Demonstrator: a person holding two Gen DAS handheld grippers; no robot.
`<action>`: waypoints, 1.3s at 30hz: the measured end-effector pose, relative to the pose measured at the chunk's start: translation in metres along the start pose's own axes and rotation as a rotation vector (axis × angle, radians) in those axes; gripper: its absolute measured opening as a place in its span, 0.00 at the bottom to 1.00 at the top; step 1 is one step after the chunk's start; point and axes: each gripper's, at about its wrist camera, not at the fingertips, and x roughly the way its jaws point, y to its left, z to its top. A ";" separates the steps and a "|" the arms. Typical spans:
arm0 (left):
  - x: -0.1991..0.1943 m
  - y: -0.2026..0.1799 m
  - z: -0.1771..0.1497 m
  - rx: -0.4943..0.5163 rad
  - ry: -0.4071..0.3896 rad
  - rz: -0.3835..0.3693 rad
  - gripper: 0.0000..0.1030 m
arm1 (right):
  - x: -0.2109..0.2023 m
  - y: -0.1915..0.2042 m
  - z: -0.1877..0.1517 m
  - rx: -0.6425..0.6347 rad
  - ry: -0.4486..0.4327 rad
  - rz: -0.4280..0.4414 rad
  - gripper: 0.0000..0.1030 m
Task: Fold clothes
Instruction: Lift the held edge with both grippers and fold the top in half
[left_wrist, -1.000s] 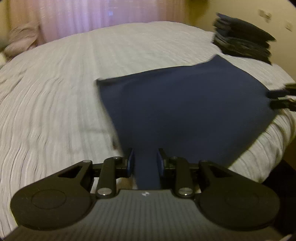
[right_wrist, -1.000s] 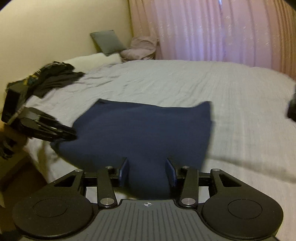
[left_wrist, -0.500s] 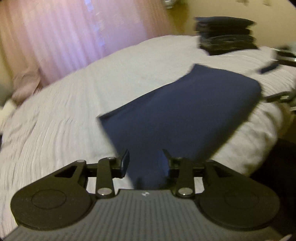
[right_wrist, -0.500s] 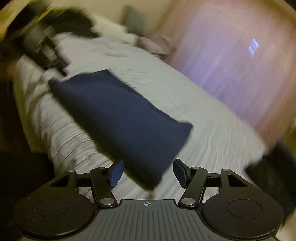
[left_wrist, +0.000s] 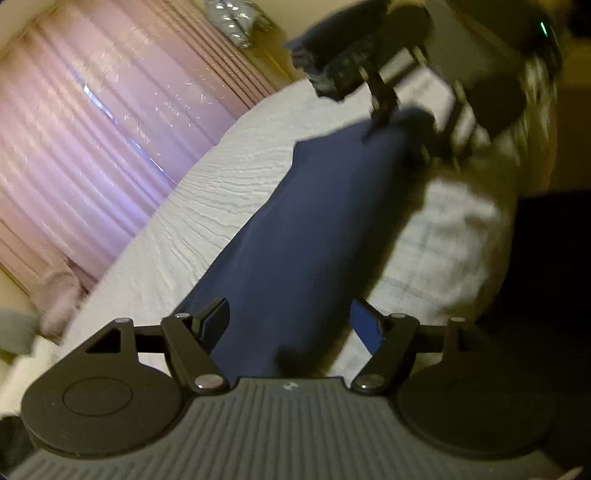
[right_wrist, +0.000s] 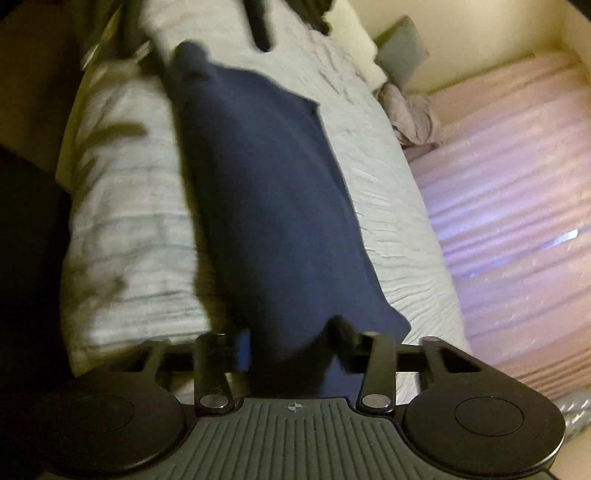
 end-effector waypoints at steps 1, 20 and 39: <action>0.001 -0.005 0.000 0.029 0.003 0.012 0.68 | -0.003 -0.005 0.001 0.028 -0.006 0.002 0.31; 0.079 -0.031 0.006 0.265 0.084 0.036 0.30 | -0.010 0.017 0.020 -0.039 0.006 -0.070 0.47; 0.076 -0.018 0.013 0.193 0.097 0.000 0.30 | 0.041 0.031 0.017 -0.157 0.018 -0.159 0.64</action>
